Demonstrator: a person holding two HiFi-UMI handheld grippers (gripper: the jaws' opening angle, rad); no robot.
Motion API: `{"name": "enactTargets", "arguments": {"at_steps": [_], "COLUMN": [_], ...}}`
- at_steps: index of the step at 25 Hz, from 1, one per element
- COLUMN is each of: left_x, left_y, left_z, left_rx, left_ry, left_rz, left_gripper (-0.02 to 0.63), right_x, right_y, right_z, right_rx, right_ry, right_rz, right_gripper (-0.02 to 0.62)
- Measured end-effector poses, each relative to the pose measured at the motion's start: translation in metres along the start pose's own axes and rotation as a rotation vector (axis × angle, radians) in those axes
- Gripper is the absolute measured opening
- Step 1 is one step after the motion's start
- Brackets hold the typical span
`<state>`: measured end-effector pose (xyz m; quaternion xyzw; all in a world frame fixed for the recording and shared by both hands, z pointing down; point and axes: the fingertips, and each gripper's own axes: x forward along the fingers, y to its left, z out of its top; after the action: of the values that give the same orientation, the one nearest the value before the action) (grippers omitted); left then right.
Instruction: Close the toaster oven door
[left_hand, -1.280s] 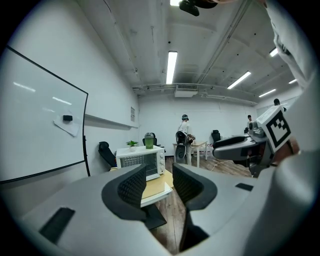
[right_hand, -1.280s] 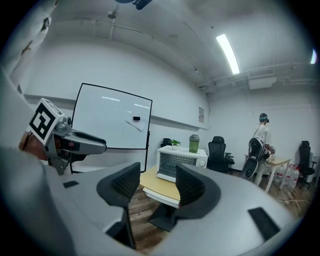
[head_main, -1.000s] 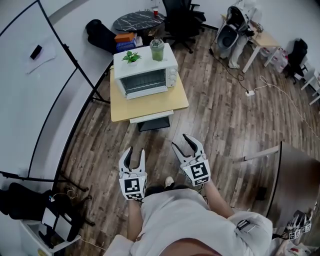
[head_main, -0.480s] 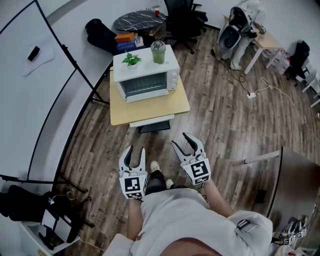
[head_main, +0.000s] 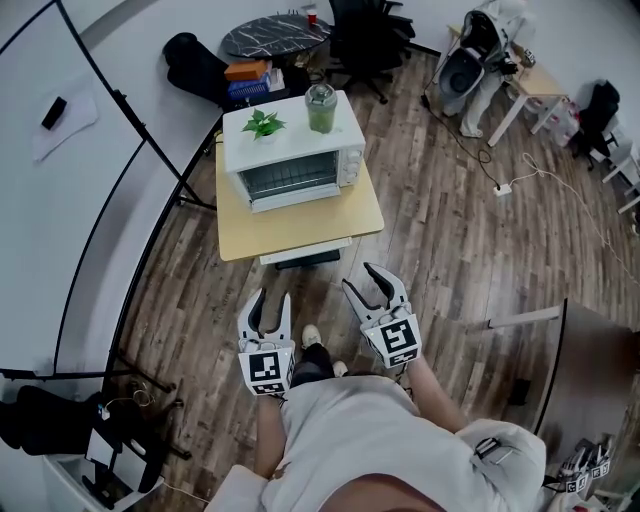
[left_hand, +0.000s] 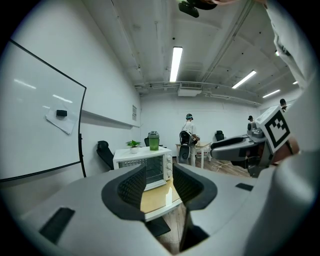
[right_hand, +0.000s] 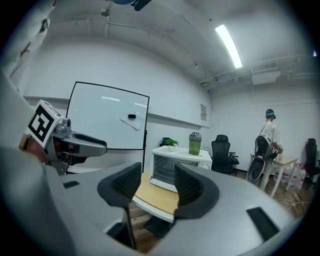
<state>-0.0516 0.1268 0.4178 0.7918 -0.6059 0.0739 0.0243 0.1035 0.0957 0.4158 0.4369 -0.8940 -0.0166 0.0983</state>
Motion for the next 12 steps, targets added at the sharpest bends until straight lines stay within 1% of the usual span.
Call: {"name": "enactTargets", "arguments": {"at_steps": [12], "left_x": [0.056], "left_y": [0.043], "left_z": [-0.001], "left_rx": [-0.011], "left_ry": [0.014], "left_rz": [-0.050], "left_gripper": [0.168], "right_x": [0.063], "right_y": [-0.015], "right_z": [0.001], "right_rx": [0.005], "right_ry": [0.035], "right_rz": [-0.031], "right_gripper": [0.209]}}
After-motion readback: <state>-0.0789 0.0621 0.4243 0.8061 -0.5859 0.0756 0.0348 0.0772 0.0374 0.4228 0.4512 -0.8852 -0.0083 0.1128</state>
